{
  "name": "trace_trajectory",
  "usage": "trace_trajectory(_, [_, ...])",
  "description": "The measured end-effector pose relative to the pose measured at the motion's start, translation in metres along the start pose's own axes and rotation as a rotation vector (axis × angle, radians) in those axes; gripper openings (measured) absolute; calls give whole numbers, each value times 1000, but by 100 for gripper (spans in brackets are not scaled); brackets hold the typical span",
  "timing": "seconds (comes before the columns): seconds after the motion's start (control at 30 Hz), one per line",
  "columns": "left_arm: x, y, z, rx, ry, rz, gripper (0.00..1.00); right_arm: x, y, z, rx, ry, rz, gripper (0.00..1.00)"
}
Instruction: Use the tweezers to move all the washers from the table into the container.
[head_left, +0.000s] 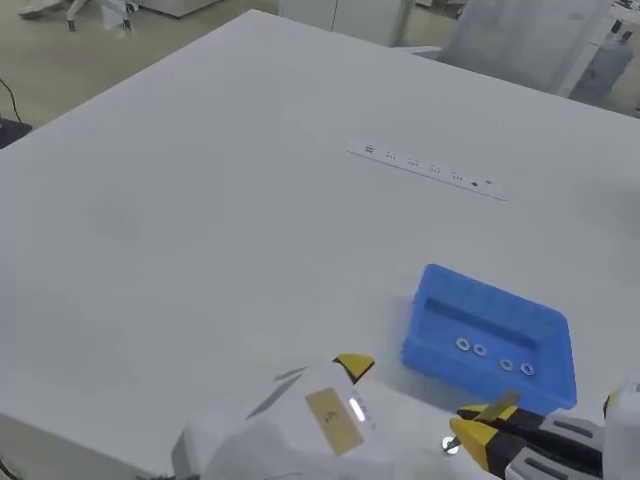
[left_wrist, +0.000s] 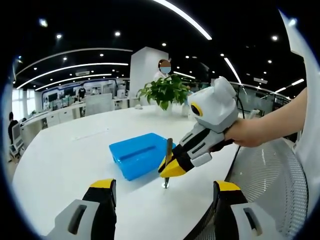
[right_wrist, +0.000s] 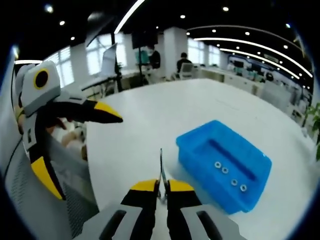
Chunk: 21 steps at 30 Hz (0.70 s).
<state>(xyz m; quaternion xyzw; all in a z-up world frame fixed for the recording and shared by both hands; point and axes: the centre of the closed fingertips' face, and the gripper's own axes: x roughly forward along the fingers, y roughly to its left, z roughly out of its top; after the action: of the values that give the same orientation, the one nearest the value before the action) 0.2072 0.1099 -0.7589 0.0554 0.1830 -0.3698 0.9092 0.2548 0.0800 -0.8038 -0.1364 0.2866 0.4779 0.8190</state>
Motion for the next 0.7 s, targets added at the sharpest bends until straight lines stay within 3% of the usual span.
trace_trajectory(0.37, [0, -1, -1, 1, 1, -4, 80, -16, -17, 62, 54, -166, -13, 3])
trace_trajectory(0.53, [-1, 0, -1, -2, 1, -3, 80, -13, -33, 74, 105, -205, -24, 3])
trace_trajectory(0.7, [-1, 0, -1, -4, 2, -3, 79, 3, -62, 81, 168, -218, -38, 3])
